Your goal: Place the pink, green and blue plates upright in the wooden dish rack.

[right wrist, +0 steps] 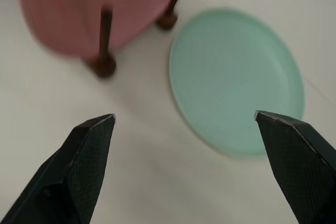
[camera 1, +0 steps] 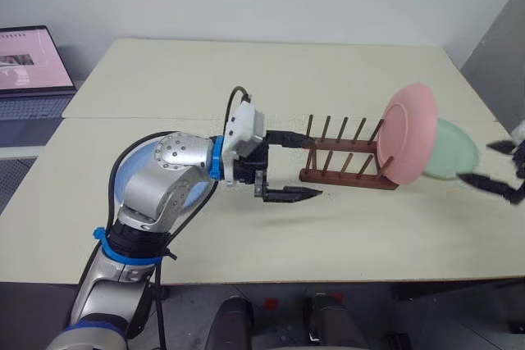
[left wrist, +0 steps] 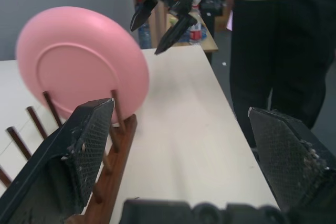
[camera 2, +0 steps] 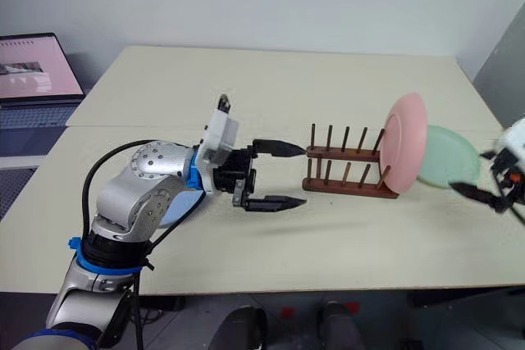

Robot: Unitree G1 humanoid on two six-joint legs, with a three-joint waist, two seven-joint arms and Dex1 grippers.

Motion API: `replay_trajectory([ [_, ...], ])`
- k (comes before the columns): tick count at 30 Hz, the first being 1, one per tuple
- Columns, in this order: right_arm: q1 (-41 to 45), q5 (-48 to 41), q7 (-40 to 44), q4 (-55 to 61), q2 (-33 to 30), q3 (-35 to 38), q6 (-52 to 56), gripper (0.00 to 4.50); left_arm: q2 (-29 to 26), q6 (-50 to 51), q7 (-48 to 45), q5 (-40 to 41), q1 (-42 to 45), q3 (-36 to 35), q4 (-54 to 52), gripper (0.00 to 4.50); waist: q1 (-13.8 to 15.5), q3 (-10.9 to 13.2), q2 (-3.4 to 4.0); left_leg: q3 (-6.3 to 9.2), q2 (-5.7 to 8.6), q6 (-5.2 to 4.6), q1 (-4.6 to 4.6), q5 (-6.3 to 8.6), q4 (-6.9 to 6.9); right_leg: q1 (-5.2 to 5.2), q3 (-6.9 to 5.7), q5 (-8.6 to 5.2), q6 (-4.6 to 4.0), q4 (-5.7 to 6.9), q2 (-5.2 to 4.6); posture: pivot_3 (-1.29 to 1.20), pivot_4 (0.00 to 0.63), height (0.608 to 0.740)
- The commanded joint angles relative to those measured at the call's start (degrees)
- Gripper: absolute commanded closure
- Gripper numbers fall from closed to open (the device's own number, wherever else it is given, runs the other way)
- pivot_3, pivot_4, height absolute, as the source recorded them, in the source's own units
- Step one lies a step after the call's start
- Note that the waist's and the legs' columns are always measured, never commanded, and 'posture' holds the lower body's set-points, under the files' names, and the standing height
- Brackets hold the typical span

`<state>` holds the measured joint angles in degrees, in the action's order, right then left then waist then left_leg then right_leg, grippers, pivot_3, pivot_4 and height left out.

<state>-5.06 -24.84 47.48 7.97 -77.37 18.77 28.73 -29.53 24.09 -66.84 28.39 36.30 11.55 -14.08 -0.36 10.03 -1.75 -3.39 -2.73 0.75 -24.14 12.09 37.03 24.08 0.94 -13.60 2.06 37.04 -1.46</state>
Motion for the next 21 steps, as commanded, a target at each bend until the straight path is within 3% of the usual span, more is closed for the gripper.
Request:
replay_trajectory([
  [1, 4.6, 9.3, -0.4, -3.4, 0.5, -7.2, -6.7, 0.04, 0.4, -1.9, 0.0, -1.2, 0.6, 1.3, -2.9, 0.00, -0.1, 0.0, -0.01, 0.00, 0.01, 0.00, 0.02, 0.00, 0.02, 0.00, 0.02, 0.01, -0.01, 0.02, 0.00, 0.00, 0.150, 0.740],
  [9, 24.2, 25.0, 0.2, -17.3, 10.6, -24.8, -11.3, 0.04, 3.1, -5.0, 1.8, -6.2, 1.3, 5.3, -2.5, 0.00, -0.2, 0.0, 0.00, -0.02, 0.02, 0.00, 0.09, -0.01, 0.03, -0.05, 0.11, 0.08, 0.06, 0.00, 0.07, 0.00, 0.150, 0.740],
  [16, 33.9, 30.9, -0.6, -29.0, 19.2, -29.3, -11.7, 0.04, 4.1, -5.9, 2.7, -7.3, 1.1, 5.6, -2.2, 0.00, 0.0, 0.0, 0.01, -0.05, 0.03, 0.00, 0.00, -0.01, -0.03, 0.02, 0.03, 0.17, 0.20, 0.03, 0.10, 0.00, 0.150, 0.740],
  [19, 36.1, 32.4, -1.3, -33.1, 21.4, -29.4, -12.2, 0.64, 4.3, -6.1, 3.1, -7.6, 1.0, 5.6, -2.2, 0.00, 0.0, 0.0, 0.01, -0.06, 0.03, 0.00, 0.01, -0.01, 0.01, -0.01, 0.05, 0.18, 0.21, 0.03, 0.10, 0.00, 0.150, 0.740],
  [21, 37.3, 32.8, -1.2, -35.4, 22.5, -29.1, -12.3, 1.34, 4.3, -6.3, 3.2, -7.7, 0.9, 5.6, -2.2, 0.00, 0.0, 0.0, 0.01, -0.06, 0.03, 0.00, 0.02, -0.01, 0.02, -0.02, 0.04, 0.18, 0.21, 0.05, 0.10, 0.00, 0.150, 0.740],
])
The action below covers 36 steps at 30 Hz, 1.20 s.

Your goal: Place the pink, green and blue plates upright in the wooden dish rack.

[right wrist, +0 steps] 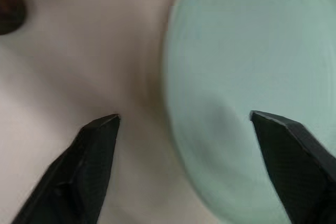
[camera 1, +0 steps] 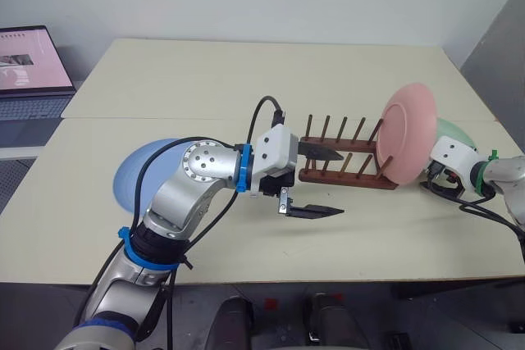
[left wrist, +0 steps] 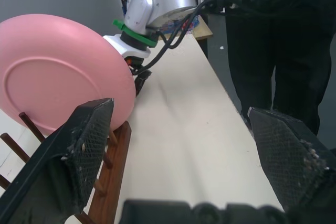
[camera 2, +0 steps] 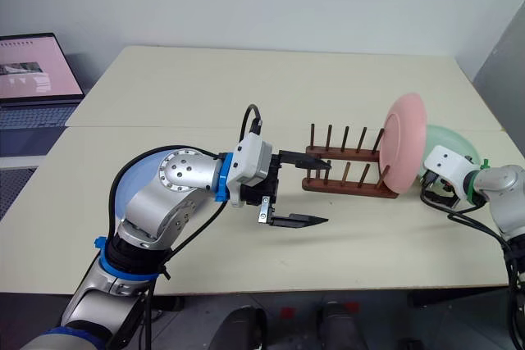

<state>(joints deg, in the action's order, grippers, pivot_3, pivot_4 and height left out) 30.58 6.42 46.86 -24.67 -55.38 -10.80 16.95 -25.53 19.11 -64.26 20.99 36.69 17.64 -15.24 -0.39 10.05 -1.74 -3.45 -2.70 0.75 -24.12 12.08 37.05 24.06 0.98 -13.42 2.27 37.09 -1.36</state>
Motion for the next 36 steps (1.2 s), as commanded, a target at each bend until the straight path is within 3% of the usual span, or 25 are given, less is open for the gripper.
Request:
replay_trajectory([
  [1, 2.0, 1.5, -0.4, -3.5, 0.8, 0.6, -0.6, 1.65, 0.4, -1.4, 0.7, -0.4, 0.4, -0.6, -1.0, 0.00, 0.0, 0.0, 0.00, 0.00, 0.00, 0.00, 0.02, 0.00, 0.01, -0.02, 0.00, 0.00, 0.00, 0.01, 0.00, 0.00, 0.150, 0.740],
  [7, 1.9, 1.3, 0.5, -4.2, 1.3, 1.6, -0.6, 3.96, 0.3, -1.9, 0.7, -0.7, 0.1, -0.9, -0.3, 0.00, 0.0, 0.0, 0.00, 0.00, 0.00, 0.00, 0.03, 0.00, 0.02, -0.03, 0.00, 0.02, 0.01, 0.04, 0.00, 0.00, 0.150, 0.740],
  [9, 1.3, 1.1, 0.3, -3.4, 1.2, 2.2, -0.6, 4.45, 0.2, -2.0, 0.7, -0.7, -0.1, -1.0, -0.1, 0.00, 0.0, 0.0, 0.01, 0.00, 0.00, 0.00, 0.03, 0.00, 0.02, -0.02, 0.02, 0.02, 0.02, 0.04, 0.00, 0.00, 0.150, 0.740],
  [17, -3.5, -0.1, -3.3, 9.4, -4.9, 13.2, 1.4, 4.45, -1.7, -0.2, 1.7, 0.8, -1.6, -4.2, -0.5, 0.00, 0.3, 0.0, 0.05, 0.01, 0.00, 0.00, -0.01, 0.00, 0.00, -0.01, -0.01, 0.02, 0.02, 0.03, -0.01, 0.00, 0.150, 0.740],
  [23, 1.2, -3.3, -7.6, 18.7, -8.4, 24.7, 2.6, 4.45, -3.1, 1.7, 2.2, 2.8, -2.5, -7.1, -1.0, 0.00, -0.2, 0.0, 0.21, 0.02, -0.01, 0.00, 0.06, 0.00, -0.01, 0.02, 0.05, 0.03, 0.03, 0.08, -0.01, 0.00, 0.150, 0.740],
  [26, 7.1, -9.8, -7.1, 25.8, -5.9, 28.5, 7.5, 4.45, -4.0, 2.1, 1.9, 3.6, -2.4, -8.4, -0.4, 0.00, -0.4, 0.0, 0.20, 0.01, -0.09, 0.00, 0.14, 0.00, -0.02, -0.02, 0.00, 0.01, -0.01, 0.11, 0.10, 0.00, 0.150, 0.740],
  [30, 14.4, -27.4, -8.0, 40.5, 3.7, 32.9, 21.6, 4.45, -5.3, 1.8, 1.2, 4.3, -2.8, -10.0, 0.7, 0.00, -1.1, 0.0, 0.20, 0.12, -0.11, 0.00, 0.18, 0.00, -0.03, -0.03, 0.05, 0.03, -0.05, 0.19, 0.16, 0.00, 0.150, 0.740],
  [36, 18.9, -54.5, -19.8, 55.3, 17.7, 38.1, 43.6, 4.45, -7.7, 0.5, 0.1, 4.0, -3.6, -11.1, 2.0, 0.00, -1.1, 0.0, 0.19, 0.16, -0.15, 0.00, 0.10, 0.00, -0.03, -0.01, 0.01, 0.17, -0.29, 0.20, 0.07, 0.00, 0.150, 0.740],
])
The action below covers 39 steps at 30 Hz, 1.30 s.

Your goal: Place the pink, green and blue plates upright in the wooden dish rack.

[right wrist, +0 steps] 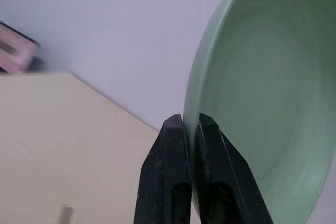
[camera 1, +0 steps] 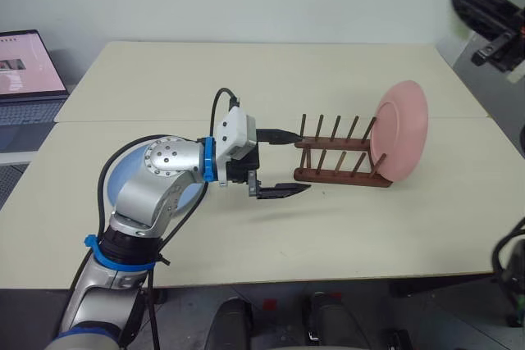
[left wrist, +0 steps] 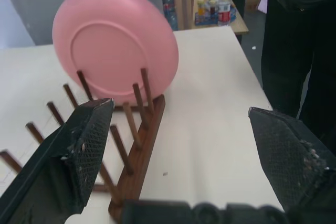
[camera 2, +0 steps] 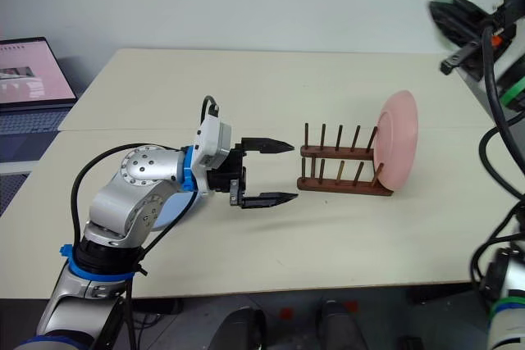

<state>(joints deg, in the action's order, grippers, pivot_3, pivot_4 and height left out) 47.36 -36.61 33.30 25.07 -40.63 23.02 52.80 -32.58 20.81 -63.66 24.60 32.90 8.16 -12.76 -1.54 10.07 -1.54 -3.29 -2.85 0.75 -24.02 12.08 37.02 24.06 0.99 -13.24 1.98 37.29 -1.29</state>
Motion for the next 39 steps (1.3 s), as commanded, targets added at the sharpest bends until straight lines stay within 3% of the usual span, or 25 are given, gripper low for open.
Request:
replay_trajectory([
  [1, 1.7, -15.2, -8.6, 6.9, 4.8, 5.2, 9.4, 4.45, -0.9, -1.1, -0.6, 0.4, 0.1, -1.6, -0.5, 0.00, 0.2, 0.0, 0.00, -0.01, 0.02, 0.00, -0.04, 0.00, 0.01, 0.01, 0.00, 0.01, 0.00, 0.00, -0.04, 0.00, 0.150, 0.740],
  [7, -7.5, -30.7, -18.7, 8.0, 8.8, 8.7, 14.4, 4.45, -1.1, -1.0, -0.5, 0.2, -0.5, -1.1, -1.4, 0.00, 1.2, 0.0, -0.07, -0.04, 0.11, 0.00, -0.16, 0.00, 0.03, 0.00, -0.04, 0.02, 0.01, -0.17, -0.20, 0.00, 0.150, 0.740],
  [14, -18.7, -40.8, -24.1, 8.1, 7.6, 7.5, 12.8, 4.45, -0.9, -0.6, -0.8, 0.6, -0.5, -0.5, -2.4, 0.00, 1.2, 0.0, -0.05, -0.03, 0.04, -0.01, -0.20, 0.00, 0.01, 0.05, -0.08, 0.02, 0.02, -0.14, -0.06, 0.00, 0.150, 0.740],
  [21, -24.3, -39.2, -23.3, 6.3, 5.4, 5.2, 9.0, 4.45, -0.3, -0.3, -0.9, 1.4, 0.3, -0.7, -2.1, 0.00, 1.1, 0.0, -0.05, -0.03, 0.04, -0.01, -0.17, -0.01, 0.02, 0.05, -0.03, -0.05, 0.16, -0.12, -0.03, 0.00, 0.150, 0.740],
  [34, -23.3, -39.0, -27.6, -0.3, 4.0, 0.4, 7.2, 4.45, 0.4, -0.7, -0.7, 0.9, 0.7, -0.6, -1.7, 0.00, 1.1, 0.0, -0.06, -0.04, 0.05, -0.01, -0.19, 0.00, 0.01, 0.04, -0.04, -0.11, 0.25, -0.16, -0.02, 0.00, 0.150, 0.740],
  [39, -22.4, -38.1, -28.0, -0.2, 1.6, -0.1, 6.7, 3.09, 0.3, 0.3, -0.4, 1.3, 0.6, -0.8, -1.7, 0.00, 1.2, 0.0, -0.06, -0.04, 0.05, -0.01, -0.20, 0.00, 0.01, 0.05, -0.06, -0.12, 0.25, -0.17, -0.02, 0.00, 0.150, 0.740],
])
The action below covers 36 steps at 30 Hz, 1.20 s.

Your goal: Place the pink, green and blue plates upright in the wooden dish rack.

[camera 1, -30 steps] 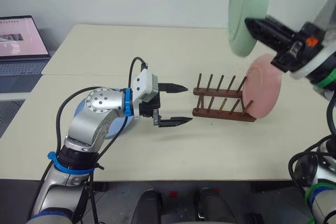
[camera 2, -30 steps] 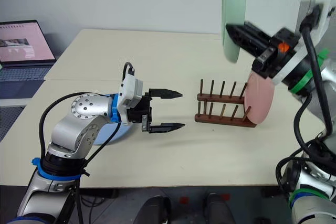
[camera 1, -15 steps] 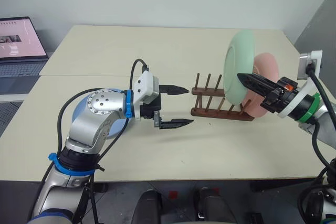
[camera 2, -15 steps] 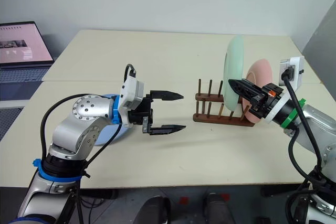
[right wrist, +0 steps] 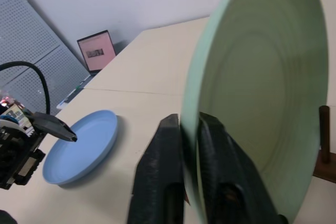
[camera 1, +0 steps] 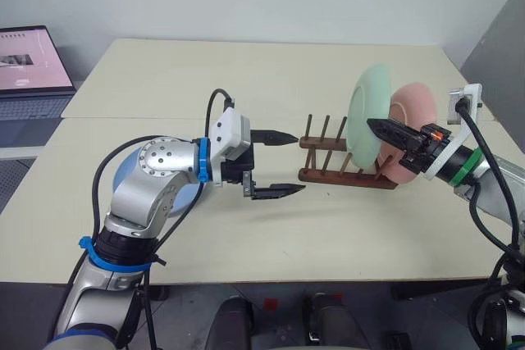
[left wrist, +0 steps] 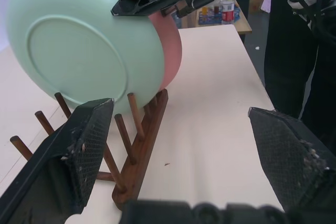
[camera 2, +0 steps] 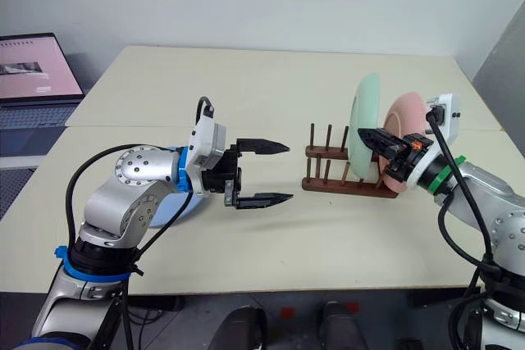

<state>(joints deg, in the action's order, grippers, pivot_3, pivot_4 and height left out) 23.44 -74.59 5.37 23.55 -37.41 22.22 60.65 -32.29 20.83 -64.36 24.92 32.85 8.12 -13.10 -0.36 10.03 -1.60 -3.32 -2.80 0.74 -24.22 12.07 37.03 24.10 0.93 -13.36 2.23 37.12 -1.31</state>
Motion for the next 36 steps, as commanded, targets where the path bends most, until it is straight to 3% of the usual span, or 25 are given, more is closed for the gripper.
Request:
replay_trajectory([
  [1, 1.9, 0.5, 0.5, 1.7, -2.4, 0.7, -1.6, 2.70, 0.0, 0.7, 0.4, 1.2, 0.7, -0.9, -1.4, 0.00, 0.0, 0.0, 0.00, 0.00, 0.00, 0.00, 0.00, 0.00, 0.00, 0.00, 0.01, 0.00, 0.00, -0.01, 0.00, 0.00, 0.150, 0.740],
  [4, 3.3, 2.6, 2.8, 2.6, -5.1, 0.6, -2.9, 1.63, -0.2, 2.2, 1.0, 1.5, 0.5, -1.2, -1.6, 0.00, 0.0, 0.0, 0.00, 0.00, 0.00, 0.00, 0.00, 0.00, 0.00, 0.01, 0.03, 0.00, 0.01, -0.01, 0.00, 0.00, 0.150, 0.740],
  [8, 5.5, 13.0, 13.3, 4.8, -13.8, -4.2, -7.1, 0.07, -0.6, 3.6, 4.0, 1.6, -0.4, -3.5, -2.0, 0.00, 0.0, 0.0, 0.01, 0.01, 0.00, 0.00, 0.00, 0.00, 0.00, 0.01, -0.01, -0.01, 0.01, -0.03, 0.00, 0.00, 0.150, 0.740],
  [13, 4.6, 22.6, 28.2, 7.1, -21.2, -9.3, -15.0, 0.03, -1.6, 6.0, 11.1, 0.7, -2.2, -8.7, -1.9, 0.00, 0.0, 0.0, -0.01, 0.02, -0.03, 0.00, 0.01, 0.00, -0.04, 0.04, -0.02, -0.03, -0.01, -0.04, 0.02, 0.00, 0.150, 0.740],
  [17, 6.0, 26.3, 38.1, 7.2, -22.1, -14.4, -19.5, 0.03, 0.0, 8.7, 26.6, -2.0, -6.8, -19.0, -1.3, 0.00, -0.3, 0.0, -0.02, 0.05, -0.06, 0.00, 0.07, 0.01, -0.04, 0.03, 0.04, -0.03, 0.00, -0.03, 0.02, 0.00, 0.150, 0.740],
  [20, 7.8, 28.6, 40.7, 5.5, -20.6, -16.9, -21.2, 0.03, 2.8, 15.3, 35.7, 2.7, -9.5, -28.0, -2.9, 0.00, -0.3, 0.0, -0.08, 0.06, -0.09, 0.00, 0.08, 0.00, -0.02, 0.02, 0.02, -0.02, 0.02, 0.00, 0.00, 0.00, 0.150, 0.740],
  [25, 11.3, 34.5, 45.5, 1.1, -16.9, -22.5, -25.2, 0.03, 3.4, 20.6, 47.0, 1.6, -17.0, -38.7, -3.7, 0.00, -0.5, 0.1, -0.20, 0.02, -0.11, 0.01, 0.13, 0.01, -0.01, -0.01, 0.02, 0.00, 0.02, 0.01, -0.02, 0.00, 0.150, 0.740],
  [36, 14.9, 40.3, 52.5, -3.0, -12.8, -26.0, -28.0, 0.03, 7.9, 33.0, 58.5, 8.2, -20.9, -49.3, -1.0, 0.00, 0.3, 0.0, -0.45, 0.00, -0.02, 0.02, 0.12, 0.01, 0.00, -0.03, -0.03, 0.14, -0.24, 0.00, -0.16, 0.00, 0.150, 0.740],
])
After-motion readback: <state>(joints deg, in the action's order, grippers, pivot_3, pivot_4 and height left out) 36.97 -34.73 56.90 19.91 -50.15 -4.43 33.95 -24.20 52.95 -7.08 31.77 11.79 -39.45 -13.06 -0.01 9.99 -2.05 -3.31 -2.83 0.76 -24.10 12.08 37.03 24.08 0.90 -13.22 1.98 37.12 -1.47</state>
